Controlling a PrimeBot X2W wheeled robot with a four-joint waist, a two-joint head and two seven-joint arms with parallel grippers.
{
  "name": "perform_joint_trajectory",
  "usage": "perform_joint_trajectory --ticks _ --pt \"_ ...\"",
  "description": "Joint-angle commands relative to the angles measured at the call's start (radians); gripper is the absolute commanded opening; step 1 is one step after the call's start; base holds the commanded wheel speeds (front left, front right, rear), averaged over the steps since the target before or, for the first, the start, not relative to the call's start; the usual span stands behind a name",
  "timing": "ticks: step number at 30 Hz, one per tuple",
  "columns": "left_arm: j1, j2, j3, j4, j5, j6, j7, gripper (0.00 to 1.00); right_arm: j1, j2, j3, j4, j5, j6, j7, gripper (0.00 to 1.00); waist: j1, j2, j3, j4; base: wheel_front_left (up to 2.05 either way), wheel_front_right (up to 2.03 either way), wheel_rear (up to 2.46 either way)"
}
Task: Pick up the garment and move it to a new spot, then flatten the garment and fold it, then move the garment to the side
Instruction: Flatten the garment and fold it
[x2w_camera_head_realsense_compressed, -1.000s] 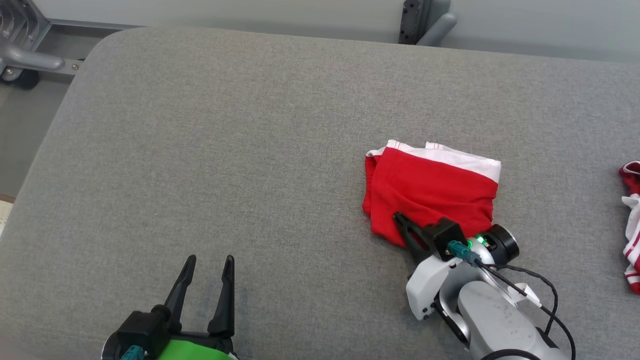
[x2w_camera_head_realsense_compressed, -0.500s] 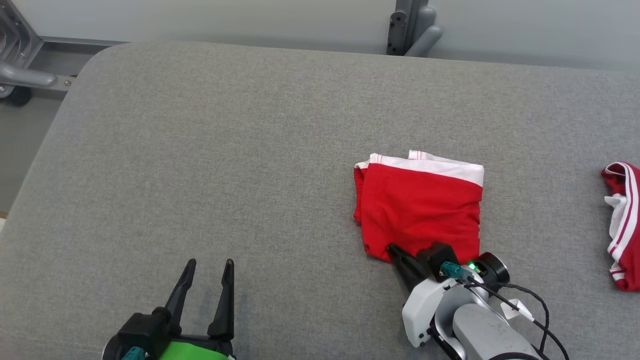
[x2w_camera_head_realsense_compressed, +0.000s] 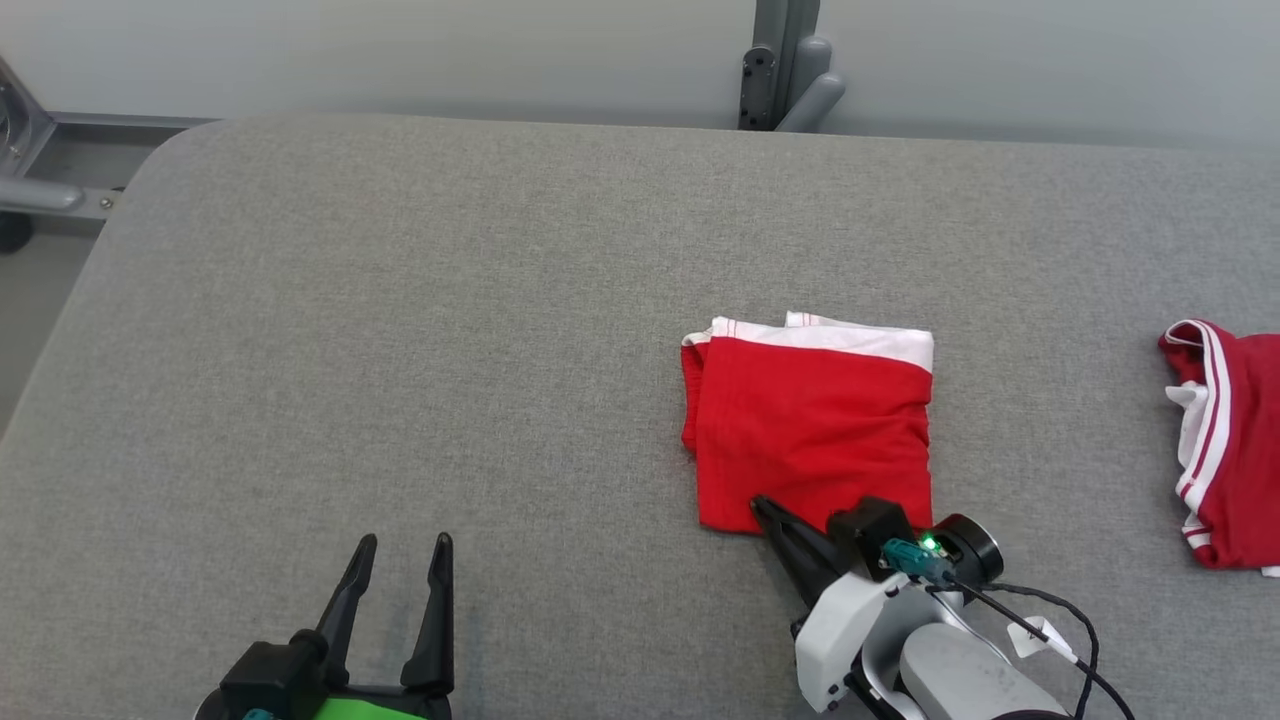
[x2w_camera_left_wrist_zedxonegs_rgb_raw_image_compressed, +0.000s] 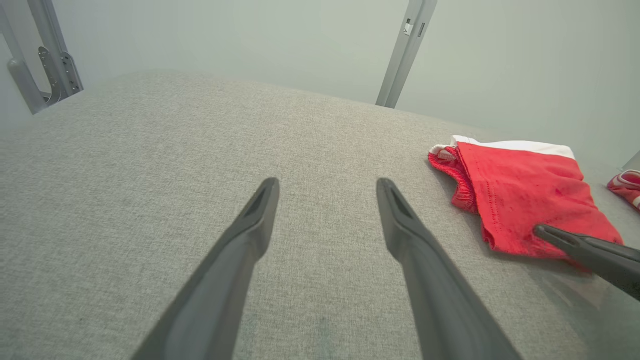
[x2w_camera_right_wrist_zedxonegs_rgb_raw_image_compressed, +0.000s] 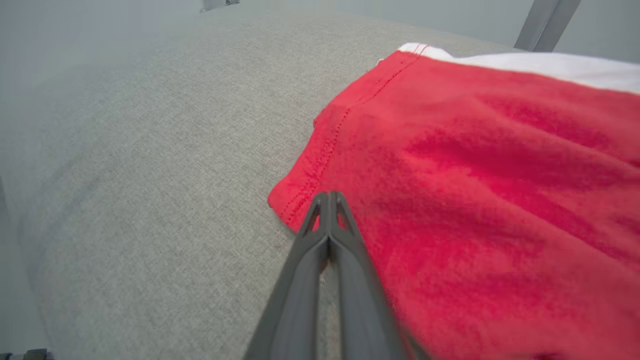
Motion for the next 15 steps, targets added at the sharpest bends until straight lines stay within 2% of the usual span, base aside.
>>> perform_joint_trajectory --ticks 1,5,9,11,12,13,15 --pt "0.015 0.003 0.010 -0.007 0.002 -0.003 -0.003 1.00 0.032 -0.012 -0.014 -0.048 -0.011 -0.002 0.001 0.00 -0.0001 0.0000 -0.014 -0.017 0.00 0.00 0.00" --pt "0.033 0.001 0.033 -0.021 0.006 -0.003 -0.003 1.00 0.104 -0.036 -0.070 -0.172 -0.026 -0.002 0.001 0.00 -0.0001 0.0000 -0.035 -0.043 0.00 0.00 0.00" --pt "0.051 0.000 0.065 -0.043 0.012 -0.003 -0.003 1.00 0.197 -0.062 -0.192 -0.310 -0.062 -0.002 0.000 0.00 -0.0001 0.0000 -0.053 -0.073 0.00 0.00 0.00" --pt "0.059 0.001 0.080 -0.047 0.018 -0.003 -0.003 1.00 0.254 -0.064 -0.279 -0.380 -0.091 -0.002 0.000 0.45 -0.0001 0.0000 -0.062 -0.086 0.00 0.00 0.00" --pt "0.061 0.002 0.087 -0.050 0.020 -0.003 -0.003 1.00 0.282 -0.061 -0.323 -0.413 -0.107 -0.002 0.000 0.82 -0.0001 0.0000 -0.066 -0.092 0.00 0.00 0.00" --pt "0.065 0.001 0.095 -0.053 0.024 -0.003 -0.002 1.00 0.311 -0.058 -0.367 -0.446 -0.126 -0.002 0.000 1.00 -0.0001 0.0000 -0.072 -0.097 0.00 0.00 0.00" --pt "0.075 0.001 0.103 -0.058 0.033 -0.003 -0.003 1.00 0.369 -0.046 -0.461 -0.502 -0.155 -0.002 0.000 1.00 -0.0001 0.0000 -0.084 -0.105 0.00 0.00 0.00"
